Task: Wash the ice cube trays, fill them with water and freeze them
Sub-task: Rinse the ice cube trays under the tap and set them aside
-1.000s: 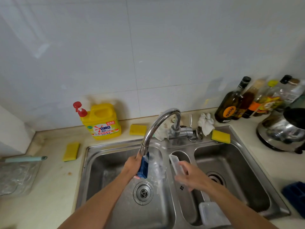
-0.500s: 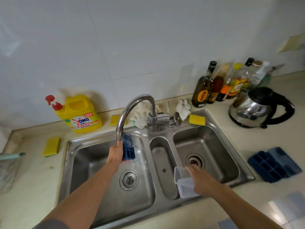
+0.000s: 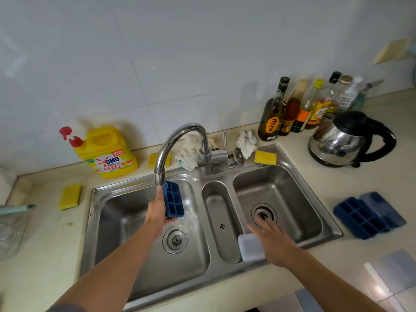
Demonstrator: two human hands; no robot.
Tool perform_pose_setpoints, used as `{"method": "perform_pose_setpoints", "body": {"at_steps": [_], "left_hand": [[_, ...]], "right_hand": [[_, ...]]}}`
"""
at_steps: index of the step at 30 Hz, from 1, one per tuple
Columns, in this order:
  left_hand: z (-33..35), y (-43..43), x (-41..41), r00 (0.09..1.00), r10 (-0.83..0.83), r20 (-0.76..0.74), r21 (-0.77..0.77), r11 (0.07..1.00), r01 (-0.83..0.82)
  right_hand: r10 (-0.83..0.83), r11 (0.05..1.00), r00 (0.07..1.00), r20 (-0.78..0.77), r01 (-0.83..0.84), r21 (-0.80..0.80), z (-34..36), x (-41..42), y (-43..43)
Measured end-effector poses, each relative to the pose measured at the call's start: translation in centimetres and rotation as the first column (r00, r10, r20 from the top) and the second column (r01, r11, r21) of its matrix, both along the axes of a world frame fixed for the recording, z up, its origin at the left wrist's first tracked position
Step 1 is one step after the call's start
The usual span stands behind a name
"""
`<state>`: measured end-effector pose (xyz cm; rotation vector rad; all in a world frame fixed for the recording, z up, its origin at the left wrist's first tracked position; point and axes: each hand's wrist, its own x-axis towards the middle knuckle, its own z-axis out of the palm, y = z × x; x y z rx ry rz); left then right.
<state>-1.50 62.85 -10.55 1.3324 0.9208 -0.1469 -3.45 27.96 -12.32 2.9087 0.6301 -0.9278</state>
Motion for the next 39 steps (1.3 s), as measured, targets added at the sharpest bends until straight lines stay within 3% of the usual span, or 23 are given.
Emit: {"method": "perform_pose_setpoints", "body": {"at_steps": [4,10,16,19,22,25,29,34,39], "left_hand": [[0.1,0.6,-0.2,1.000,0.004,0.022,-0.071,0.997,-0.002],[0.1,1.8,-0.8,0.998,-0.051,0.037,-0.165,0.985,0.057],[0.4,3.6,-0.1,0.990,-0.104,0.090,-0.248,0.961,0.124],[0.0,4.8,0.5,0.986,-0.124,0.115,-0.310,0.938,0.154],[-0.2,5.6,1.0,0.988,-0.090,0.127,-0.356,0.925,0.130],[-0.4,6.2,1.3,0.990,-0.086,0.112,-0.339,0.933,0.120],[-0.5,6.7,1.4,0.985,-0.136,0.110,-0.320,0.933,0.165],[-1.2,6.5,0.8,0.991,-0.106,0.088,-0.279,0.952,0.126],[-1.0,5.4,1.5,1.000,-0.016,-0.008,-0.232,0.973,0.014]], "right_hand": [[-0.075,0.983,0.997,0.013,0.071,0.169,2.1,1.3,3.0],[-0.156,0.871,0.988,-0.004,0.140,0.471,4.3,2.9,10.5],[-0.130,0.816,0.987,-0.096,0.161,0.555,4.8,4.2,18.0],[-0.186,0.758,0.963,-0.193,0.265,0.596,4.5,4.9,20.8],[-0.299,0.660,0.877,-0.375,0.474,0.583,4.1,5.7,22.4],[-0.344,0.506,0.719,-0.603,0.683,0.526,3.7,6.4,23.1],[-0.304,0.380,0.599,-0.741,0.789,0.482,3.7,7.1,23.9],[-0.328,0.410,0.692,-0.643,0.717,0.564,4.0,8.1,23.5],[-0.271,0.525,0.849,-0.454,0.525,0.670,5.4,9.5,22.7]]}}
